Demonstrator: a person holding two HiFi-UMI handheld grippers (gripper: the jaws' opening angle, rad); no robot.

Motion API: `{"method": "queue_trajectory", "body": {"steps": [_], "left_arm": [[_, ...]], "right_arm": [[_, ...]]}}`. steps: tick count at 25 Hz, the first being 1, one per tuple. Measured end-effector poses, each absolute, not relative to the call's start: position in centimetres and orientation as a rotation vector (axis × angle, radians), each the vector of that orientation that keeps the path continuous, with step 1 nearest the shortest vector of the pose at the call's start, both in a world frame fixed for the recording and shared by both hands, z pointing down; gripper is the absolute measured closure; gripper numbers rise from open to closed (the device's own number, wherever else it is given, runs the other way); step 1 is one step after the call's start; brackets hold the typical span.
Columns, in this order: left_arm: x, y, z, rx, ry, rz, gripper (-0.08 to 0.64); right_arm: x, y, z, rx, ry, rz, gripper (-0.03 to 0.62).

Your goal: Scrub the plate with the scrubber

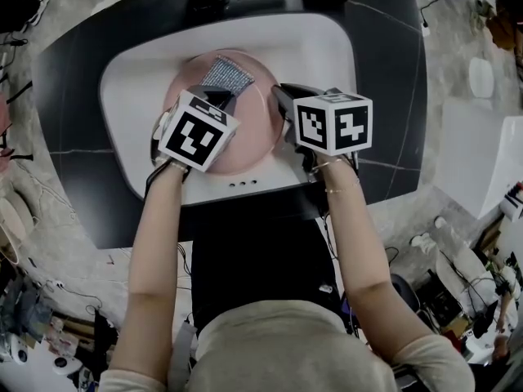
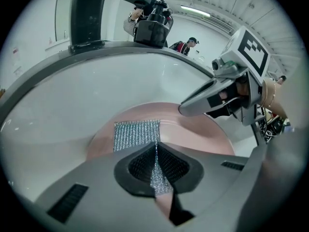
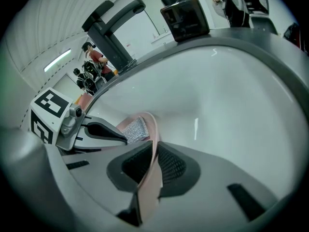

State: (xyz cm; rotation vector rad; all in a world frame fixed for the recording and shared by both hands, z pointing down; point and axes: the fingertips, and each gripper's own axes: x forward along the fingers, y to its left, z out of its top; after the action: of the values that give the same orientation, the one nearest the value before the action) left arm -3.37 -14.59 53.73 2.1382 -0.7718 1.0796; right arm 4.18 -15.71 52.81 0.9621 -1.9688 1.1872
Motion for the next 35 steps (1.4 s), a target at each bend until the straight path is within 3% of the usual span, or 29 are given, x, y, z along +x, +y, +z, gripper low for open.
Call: {"method": "queue_trajectory", "body": {"steps": [17, 35], "left_arm": [[-6.9, -12.3, 54.2, 2.071, -0.797, 1.196, 0.529], [-4.4, -7.2, 52.9, 2.154, -0.596, 1.246, 0.529]], "right_arm": [[4.0, -15.9, 52.4, 0.949, -1.994, 1.141, 0.545], [4.5, -16.0, 52.2, 0.974, -1.982, 1.147, 0.545]]}}
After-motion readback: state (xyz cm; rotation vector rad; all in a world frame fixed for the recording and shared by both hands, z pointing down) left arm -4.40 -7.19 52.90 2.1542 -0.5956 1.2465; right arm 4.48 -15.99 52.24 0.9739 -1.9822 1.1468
